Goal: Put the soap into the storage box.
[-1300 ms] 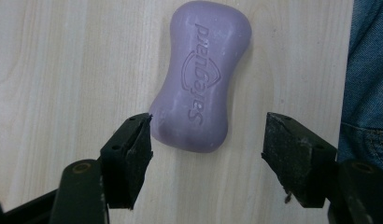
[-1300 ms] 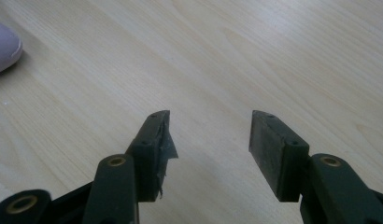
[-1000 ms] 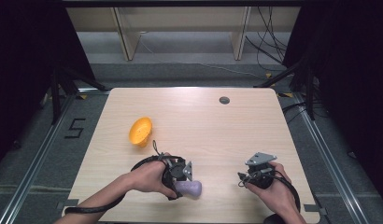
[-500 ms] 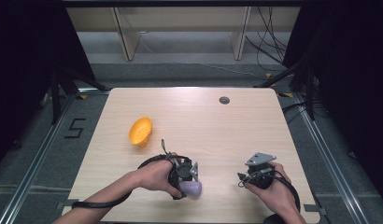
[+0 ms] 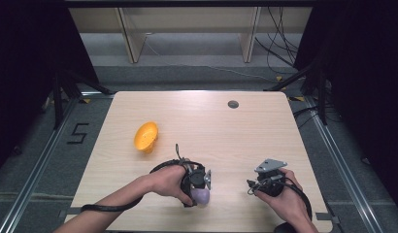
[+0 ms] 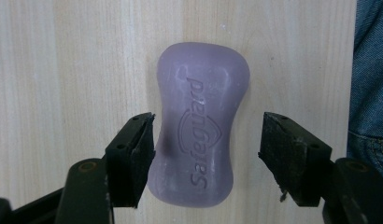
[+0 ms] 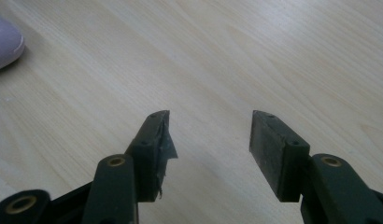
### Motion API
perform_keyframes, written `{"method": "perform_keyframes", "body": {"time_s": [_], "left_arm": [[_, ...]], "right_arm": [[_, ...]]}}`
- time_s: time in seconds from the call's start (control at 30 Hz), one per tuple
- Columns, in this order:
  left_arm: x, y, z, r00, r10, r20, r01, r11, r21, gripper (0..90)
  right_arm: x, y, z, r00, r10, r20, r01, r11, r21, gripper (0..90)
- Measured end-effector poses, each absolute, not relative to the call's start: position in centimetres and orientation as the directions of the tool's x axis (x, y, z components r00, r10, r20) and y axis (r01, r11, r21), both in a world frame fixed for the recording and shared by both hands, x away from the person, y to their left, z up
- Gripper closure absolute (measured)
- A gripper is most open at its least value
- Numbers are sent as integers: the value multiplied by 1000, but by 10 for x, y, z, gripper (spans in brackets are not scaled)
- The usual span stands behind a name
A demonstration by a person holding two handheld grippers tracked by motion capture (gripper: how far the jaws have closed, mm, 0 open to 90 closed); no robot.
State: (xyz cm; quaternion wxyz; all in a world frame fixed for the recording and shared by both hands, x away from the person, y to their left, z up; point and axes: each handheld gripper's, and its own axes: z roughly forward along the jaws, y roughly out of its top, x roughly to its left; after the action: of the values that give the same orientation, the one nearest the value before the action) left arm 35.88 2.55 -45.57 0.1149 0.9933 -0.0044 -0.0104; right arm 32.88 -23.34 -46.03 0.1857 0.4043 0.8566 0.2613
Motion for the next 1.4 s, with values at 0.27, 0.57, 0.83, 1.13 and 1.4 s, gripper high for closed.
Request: {"method": "perform_keyframes", "body": {"time_s": [0.27,0.57,0.83,1.13,1.4], "left_arm": [[362,21,-463,999,-24,-28,-19,-981,191,357],[365,16,-466,998,-32,-46,-24,-986,166,370],[367,11,-474,998,-39,-49,-32,-991,129,385],[367,9,-479,998,-50,-41,-45,-994,100,426],[367,9,-478,998,-50,-39,-45,-993,107,475]], "right_arm": [[329,-234,-461,-611,784,-111,591,546,594,481],[330,-234,-461,-618,777,-122,582,556,594,480],[330,-234,-462,-619,776,-121,582,556,593,479],[329,-234,-461,-620,776,-118,583,556,592,478],[329,-234,-462,-619,777,-117,583,554,595,478]]}}
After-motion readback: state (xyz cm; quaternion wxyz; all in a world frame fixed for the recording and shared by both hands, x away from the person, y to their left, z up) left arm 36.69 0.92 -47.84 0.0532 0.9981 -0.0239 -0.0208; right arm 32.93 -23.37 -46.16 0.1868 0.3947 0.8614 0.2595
